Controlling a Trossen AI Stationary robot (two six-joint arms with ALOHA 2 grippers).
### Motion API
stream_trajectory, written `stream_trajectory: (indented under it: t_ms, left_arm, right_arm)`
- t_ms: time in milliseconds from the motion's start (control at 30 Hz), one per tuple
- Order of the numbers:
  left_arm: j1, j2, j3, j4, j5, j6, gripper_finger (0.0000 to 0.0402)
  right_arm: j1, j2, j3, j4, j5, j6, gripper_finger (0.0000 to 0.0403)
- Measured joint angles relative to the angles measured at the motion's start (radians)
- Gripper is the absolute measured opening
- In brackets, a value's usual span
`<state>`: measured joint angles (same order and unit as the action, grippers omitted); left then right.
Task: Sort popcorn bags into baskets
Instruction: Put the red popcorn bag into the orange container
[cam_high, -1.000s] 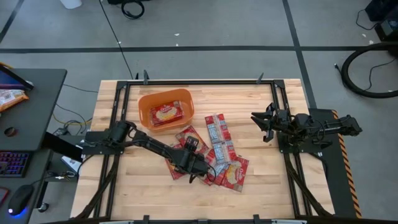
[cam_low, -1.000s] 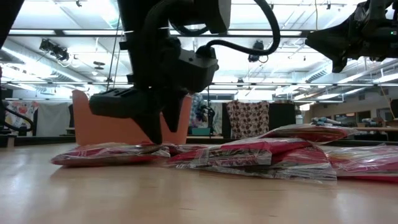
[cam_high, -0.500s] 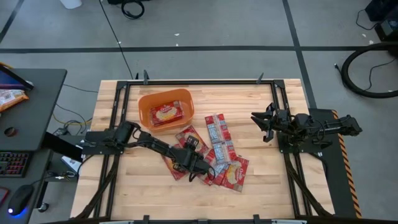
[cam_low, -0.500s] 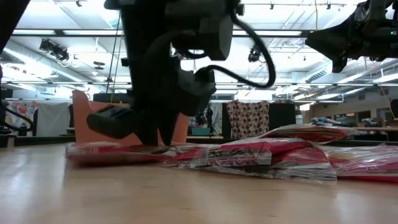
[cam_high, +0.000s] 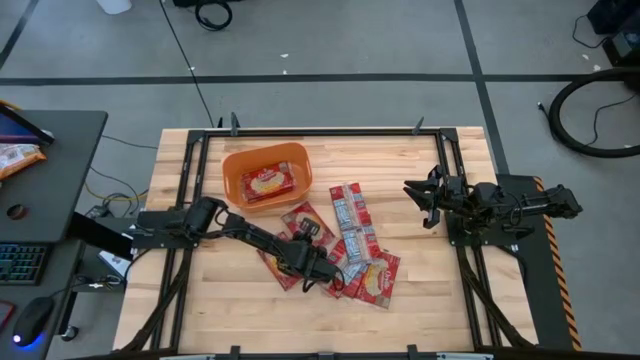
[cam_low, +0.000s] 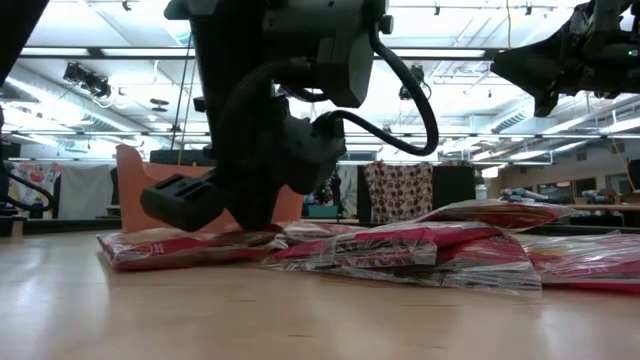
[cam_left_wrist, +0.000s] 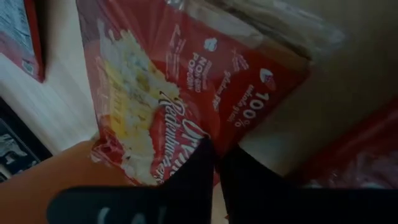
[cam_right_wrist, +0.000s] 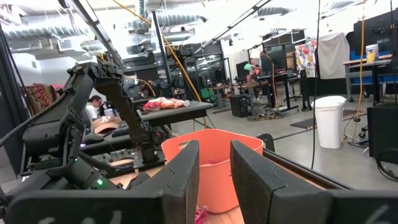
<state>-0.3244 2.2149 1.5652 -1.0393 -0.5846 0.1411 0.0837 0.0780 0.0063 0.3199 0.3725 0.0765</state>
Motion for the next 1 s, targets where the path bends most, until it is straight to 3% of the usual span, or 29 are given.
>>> stream_trajectory:
  t_ms: [233,400,567,767,867,1000]
  left_arm:
    - [0.004,-0.001,0.112,-0.142,-0.003,-0.04,0.0013]
    - [0.011,-0.001,0.28,-0.325,0.0,-0.146,0.0011]
    - [0.024,-0.003,0.477,-0.514,0.084,-0.295,0.001]
    - [0.019,-0.05,0.619,-0.531,0.111,-0.368,0.0009]
    - [0.017,-0.096,0.621,-0.531,0.042,-0.424,0.0009]
    - [0.022,-0.154,0.621,-0.532,-0.143,-0.479,0.0009]
  right_arm:
    - [0.0,0.0,0.0,0.0,0.0,0.0,0.0095]
    - [0.0,0.0,0.0,0.0,0.0,0.0,0.0095]
    - [0.0,0.0,0.0,0.0,0.0,0.0,0.0095]
    - [0.0,0.0,0.0,0.0,0.0,0.0,0.0095]
    - [0.0,0.0,0.0,-0.001,0.0,0.0,0.0095]
    - [0.0,0.0,0.0,-0.001,0.0,0.0,0.0095]
